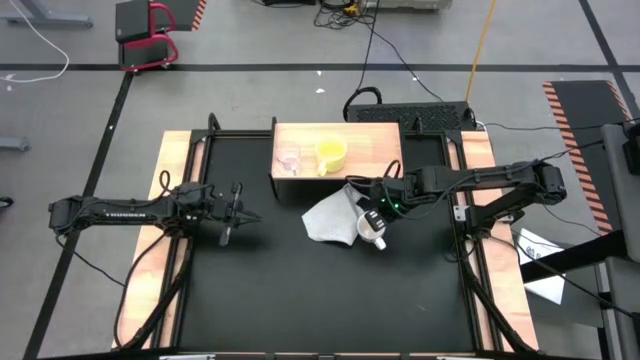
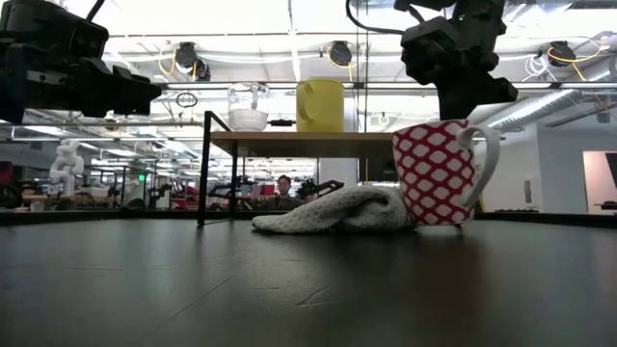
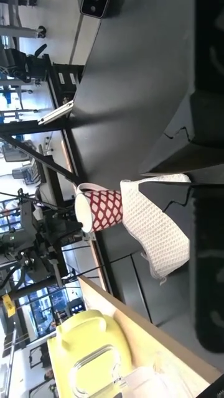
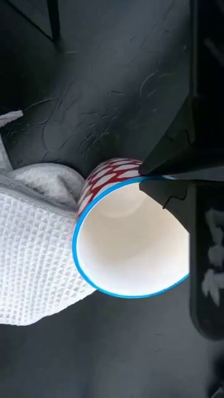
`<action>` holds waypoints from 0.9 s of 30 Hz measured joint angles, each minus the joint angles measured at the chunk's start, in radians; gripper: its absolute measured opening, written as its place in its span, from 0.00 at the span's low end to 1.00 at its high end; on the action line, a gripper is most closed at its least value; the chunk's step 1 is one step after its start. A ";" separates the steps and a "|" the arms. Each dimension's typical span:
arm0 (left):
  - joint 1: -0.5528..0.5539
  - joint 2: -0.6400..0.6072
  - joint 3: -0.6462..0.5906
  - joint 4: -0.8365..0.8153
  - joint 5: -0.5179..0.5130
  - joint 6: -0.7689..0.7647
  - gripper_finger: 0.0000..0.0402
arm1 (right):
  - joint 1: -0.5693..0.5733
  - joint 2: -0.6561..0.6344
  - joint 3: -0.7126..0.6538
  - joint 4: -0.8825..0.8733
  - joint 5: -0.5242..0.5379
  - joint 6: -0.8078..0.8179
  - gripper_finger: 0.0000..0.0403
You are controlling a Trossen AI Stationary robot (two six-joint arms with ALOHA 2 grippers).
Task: Stack small to large cups/mugs on shelf
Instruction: Move the red pattern white mug near the shelf
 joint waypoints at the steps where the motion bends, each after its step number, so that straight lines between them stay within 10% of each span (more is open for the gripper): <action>1: 0.000 0.000 0.000 0.000 0.000 0.004 0.08 | 0.000 0.000 0.000 -0.003 -0.001 0.003 0.00; 27: 0.000 0.000 0.000 0.003 0.000 0.016 0.08 | 0.019 -0.229 -0.208 0.034 0.053 0.178 0.00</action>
